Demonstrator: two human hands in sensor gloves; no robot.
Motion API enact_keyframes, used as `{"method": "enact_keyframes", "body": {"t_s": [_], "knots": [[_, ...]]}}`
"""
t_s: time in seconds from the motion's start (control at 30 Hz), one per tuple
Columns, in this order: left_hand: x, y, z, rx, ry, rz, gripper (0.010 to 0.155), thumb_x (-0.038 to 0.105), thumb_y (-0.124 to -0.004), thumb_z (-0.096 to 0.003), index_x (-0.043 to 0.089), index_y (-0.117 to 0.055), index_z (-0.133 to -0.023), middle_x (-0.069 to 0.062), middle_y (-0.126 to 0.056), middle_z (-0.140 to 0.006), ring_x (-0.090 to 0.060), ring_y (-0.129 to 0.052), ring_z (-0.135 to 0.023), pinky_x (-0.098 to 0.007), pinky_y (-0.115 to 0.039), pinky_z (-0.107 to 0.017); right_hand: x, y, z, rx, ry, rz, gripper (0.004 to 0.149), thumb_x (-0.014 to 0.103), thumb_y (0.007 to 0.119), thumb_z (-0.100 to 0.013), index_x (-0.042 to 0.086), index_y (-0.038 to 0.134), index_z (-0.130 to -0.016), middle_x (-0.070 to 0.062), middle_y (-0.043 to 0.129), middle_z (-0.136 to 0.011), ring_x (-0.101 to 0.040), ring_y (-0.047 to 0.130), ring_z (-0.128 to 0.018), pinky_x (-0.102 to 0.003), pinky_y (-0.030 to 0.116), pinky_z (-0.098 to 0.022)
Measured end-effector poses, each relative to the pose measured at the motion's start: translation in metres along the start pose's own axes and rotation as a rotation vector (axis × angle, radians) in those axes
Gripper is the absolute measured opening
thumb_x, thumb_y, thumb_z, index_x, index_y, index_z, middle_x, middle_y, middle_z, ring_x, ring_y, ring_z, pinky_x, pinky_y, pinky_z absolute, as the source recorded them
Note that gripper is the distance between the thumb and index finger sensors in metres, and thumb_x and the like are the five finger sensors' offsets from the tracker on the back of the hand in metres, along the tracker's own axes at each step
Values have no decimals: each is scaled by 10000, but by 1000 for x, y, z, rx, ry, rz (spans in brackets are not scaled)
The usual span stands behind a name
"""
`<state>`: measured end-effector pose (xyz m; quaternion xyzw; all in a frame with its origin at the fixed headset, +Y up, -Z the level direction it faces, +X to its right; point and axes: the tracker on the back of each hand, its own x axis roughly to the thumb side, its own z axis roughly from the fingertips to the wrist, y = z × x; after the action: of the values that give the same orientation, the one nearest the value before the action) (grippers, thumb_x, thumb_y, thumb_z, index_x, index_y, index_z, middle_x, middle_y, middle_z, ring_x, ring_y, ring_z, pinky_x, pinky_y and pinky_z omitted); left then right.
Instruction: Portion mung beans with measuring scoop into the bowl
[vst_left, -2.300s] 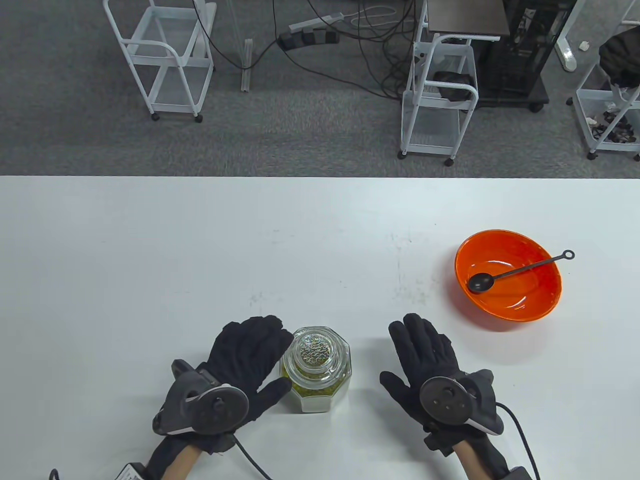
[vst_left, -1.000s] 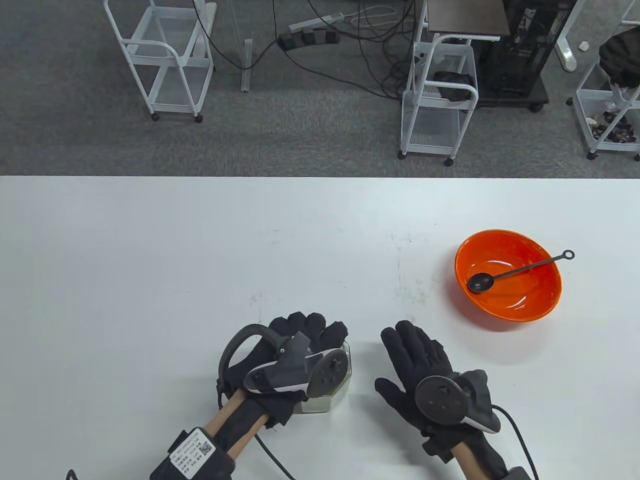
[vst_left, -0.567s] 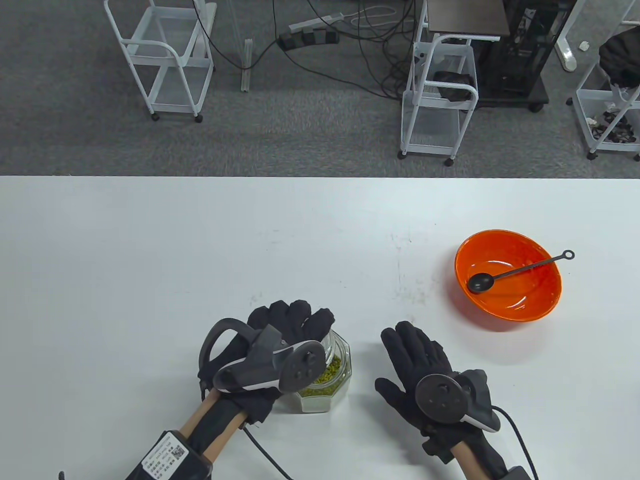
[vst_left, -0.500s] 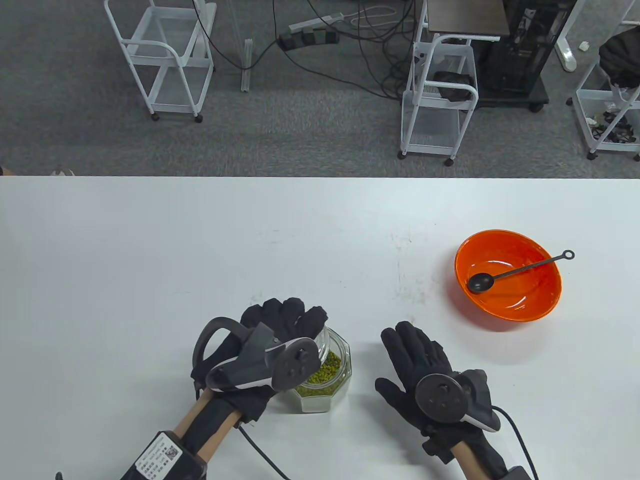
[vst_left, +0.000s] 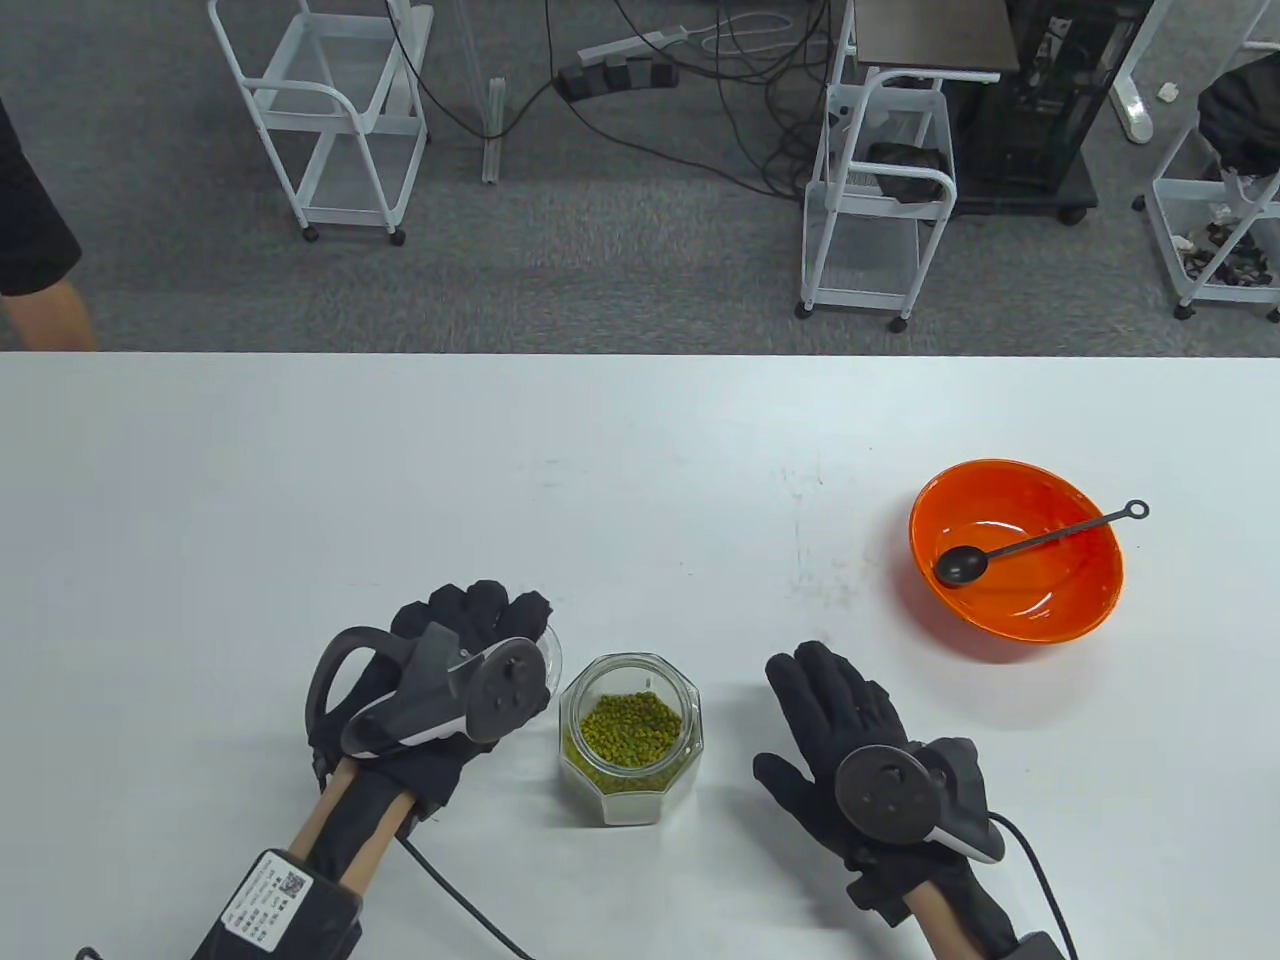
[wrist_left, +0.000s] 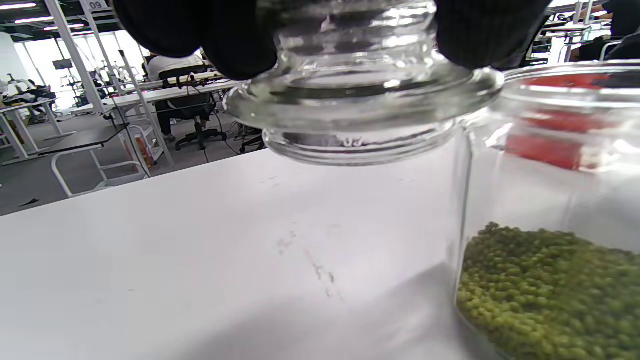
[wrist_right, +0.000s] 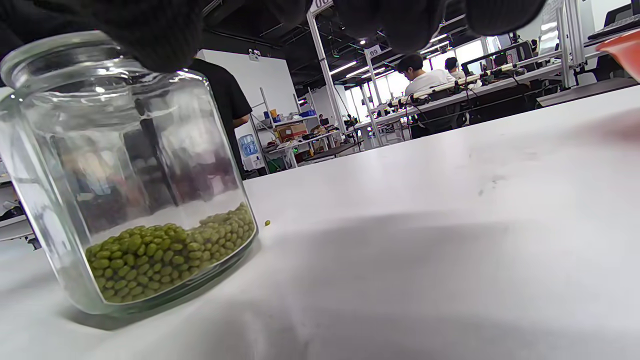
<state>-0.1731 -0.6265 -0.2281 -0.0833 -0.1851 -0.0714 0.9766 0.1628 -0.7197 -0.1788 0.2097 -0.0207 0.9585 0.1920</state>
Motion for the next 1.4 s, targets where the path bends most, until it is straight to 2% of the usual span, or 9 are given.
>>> {"method": "enact_keyframes", "body": {"t_s": [0.33,0.77,1.17,1.4], "knots": [[-39,-38,-20,-36,95,53,807,605,-716,-516,261,-422,-1185,-216,-533,-1168,-418,-716,-913,-657,-618,-717,-1,0,0,8,3,-7,871,582,678,-523,160,279,-1172,-259,334,-1171,-520,487,-1049,-718,505,-676],[-68,-77,-41,-70,177,75,810,601,-721,-512,269,-412,-1183,-211,-522,-1172,-417,-708,-922,-660,-611,-721,-2,0,-2,26,0,-22,886,585,676,-523,152,250,-1169,-257,331,-1173,-519,485,-1050,-718,502,-678],[-69,-108,-51,-118,185,36,805,603,-727,-506,270,-426,-1174,-199,-538,-1170,-406,-724,-929,-668,-607,-730,-1,2,-2,40,-3,-24,885,585,675,-524,152,252,-1170,-258,328,-1172,-520,483,-1050,-719,502,-676],[-67,-117,-52,-119,177,30,801,606,-729,-504,274,-434,-1170,-191,-552,-1170,-399,-741,-934,-669,-609,-732,0,2,-2,45,-4,-20,886,585,675,-524,151,250,-1169,-260,328,-1171,-523,483,-1049,-718,503,-677]]}}
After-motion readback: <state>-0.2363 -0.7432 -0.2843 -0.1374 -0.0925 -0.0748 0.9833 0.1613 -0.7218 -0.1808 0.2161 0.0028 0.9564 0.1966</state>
